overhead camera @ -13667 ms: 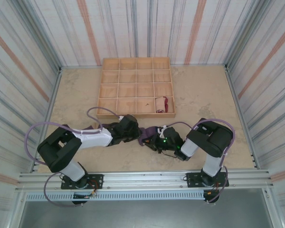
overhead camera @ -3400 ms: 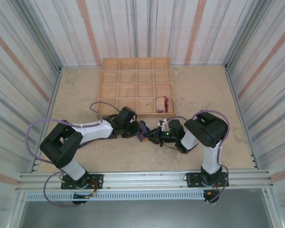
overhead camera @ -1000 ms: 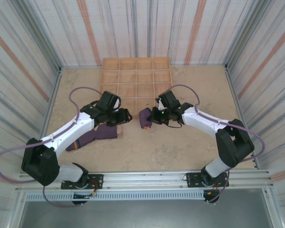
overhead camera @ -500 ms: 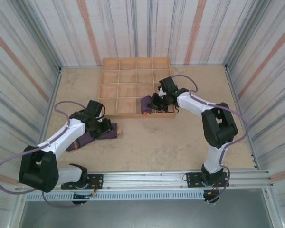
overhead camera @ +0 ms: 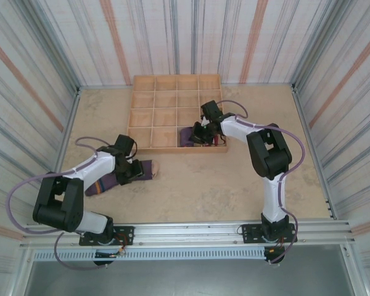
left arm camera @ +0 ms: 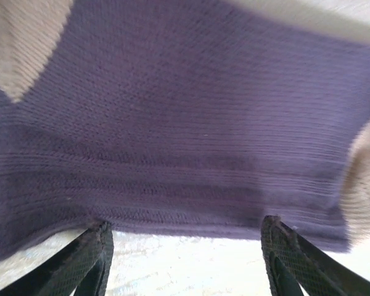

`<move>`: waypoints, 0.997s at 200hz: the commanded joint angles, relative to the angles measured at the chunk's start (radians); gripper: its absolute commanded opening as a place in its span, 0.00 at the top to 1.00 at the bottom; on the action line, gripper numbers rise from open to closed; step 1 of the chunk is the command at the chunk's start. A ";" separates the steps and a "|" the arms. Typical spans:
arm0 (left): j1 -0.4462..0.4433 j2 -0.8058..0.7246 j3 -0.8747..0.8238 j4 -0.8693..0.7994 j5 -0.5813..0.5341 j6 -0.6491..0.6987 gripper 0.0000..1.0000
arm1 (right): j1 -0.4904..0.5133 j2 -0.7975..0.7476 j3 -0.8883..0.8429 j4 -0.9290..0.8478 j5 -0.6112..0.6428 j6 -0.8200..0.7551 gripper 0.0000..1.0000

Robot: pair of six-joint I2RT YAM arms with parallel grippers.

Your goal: Roll the socks

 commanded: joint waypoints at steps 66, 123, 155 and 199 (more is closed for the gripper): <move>-0.179 0.091 -0.069 0.192 0.095 -0.163 0.37 | 0.038 0.073 0.072 -0.076 -0.011 -0.077 1.00; -0.380 0.115 0.049 0.170 0.098 -0.269 0.37 | 0.037 0.049 0.055 -0.076 -0.015 -0.090 0.72; -0.366 0.020 0.130 -0.002 0.060 -0.201 0.36 | 0.031 -0.005 0.048 -0.087 -0.002 -0.120 0.45; -0.263 -0.125 0.201 -0.180 0.071 -0.074 0.35 | 0.023 -0.081 0.054 -0.150 0.000 -0.171 0.31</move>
